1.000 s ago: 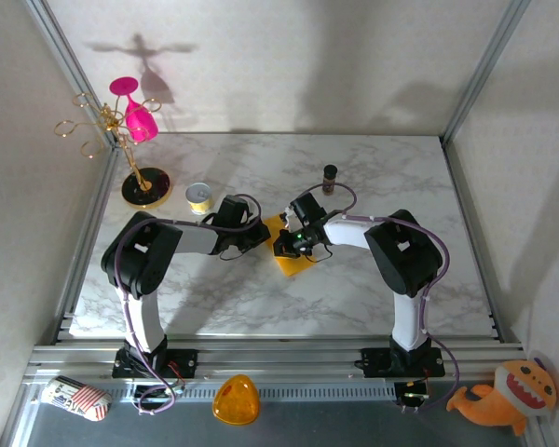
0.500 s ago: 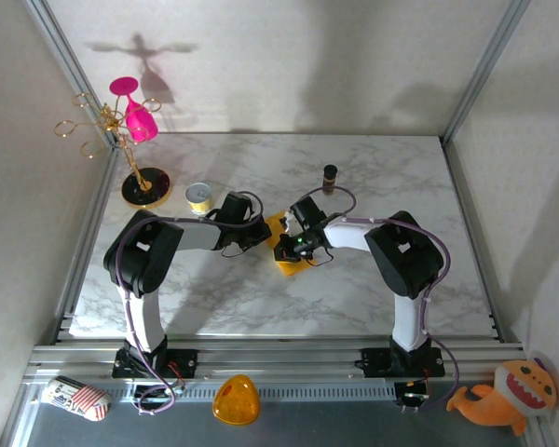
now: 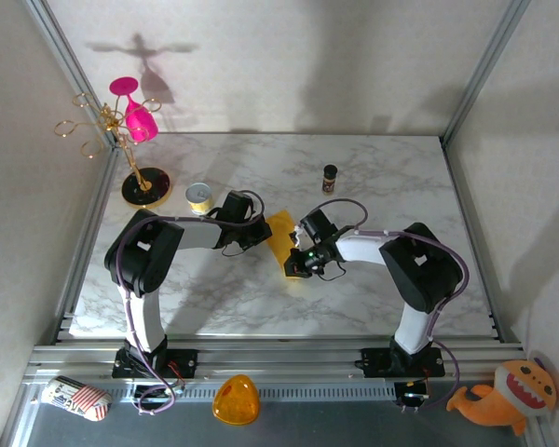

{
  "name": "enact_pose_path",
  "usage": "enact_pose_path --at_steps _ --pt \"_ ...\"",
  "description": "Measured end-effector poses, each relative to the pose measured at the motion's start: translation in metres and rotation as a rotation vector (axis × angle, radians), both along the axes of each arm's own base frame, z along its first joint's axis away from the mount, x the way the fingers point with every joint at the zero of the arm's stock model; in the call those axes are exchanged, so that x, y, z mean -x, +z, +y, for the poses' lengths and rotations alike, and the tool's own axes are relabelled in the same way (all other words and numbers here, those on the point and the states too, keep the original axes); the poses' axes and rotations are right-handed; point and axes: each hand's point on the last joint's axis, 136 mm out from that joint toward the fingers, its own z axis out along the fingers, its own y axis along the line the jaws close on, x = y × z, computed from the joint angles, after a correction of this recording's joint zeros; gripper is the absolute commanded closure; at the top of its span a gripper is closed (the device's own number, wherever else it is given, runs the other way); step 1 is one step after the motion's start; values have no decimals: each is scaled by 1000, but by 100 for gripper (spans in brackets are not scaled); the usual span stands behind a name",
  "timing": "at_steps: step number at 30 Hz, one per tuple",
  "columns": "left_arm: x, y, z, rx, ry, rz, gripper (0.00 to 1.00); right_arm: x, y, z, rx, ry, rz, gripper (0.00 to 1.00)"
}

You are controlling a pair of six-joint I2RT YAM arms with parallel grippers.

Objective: Fold a paper plane with a square sheet of paper (pick it up from the middle)

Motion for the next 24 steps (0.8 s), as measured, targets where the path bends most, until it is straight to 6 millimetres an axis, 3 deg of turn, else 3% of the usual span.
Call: enact_pose_path --at_steps 6,9,13,16,19,24 --pt "-2 4 -1 -11 -20 -8 84 -6 12 -4 34 -16 -37 94" --pt "-6 13 -3 -6 -21 -23 78 -29 37 -1 21 -46 -141 91" --pt "-14 50 3 15 25 -90 70 -75 59 0 44 -96 -294 86" --pt "-22 85 20 39 101 -164 64 -96 54 0 81 -107 -342 82" --pt "-25 109 40 46 179 -216 59 -99 36 0 119 -90 -331 76" --pt "-19 109 55 33 250 -218 54 -94 7 2 169 -60 -290 73"
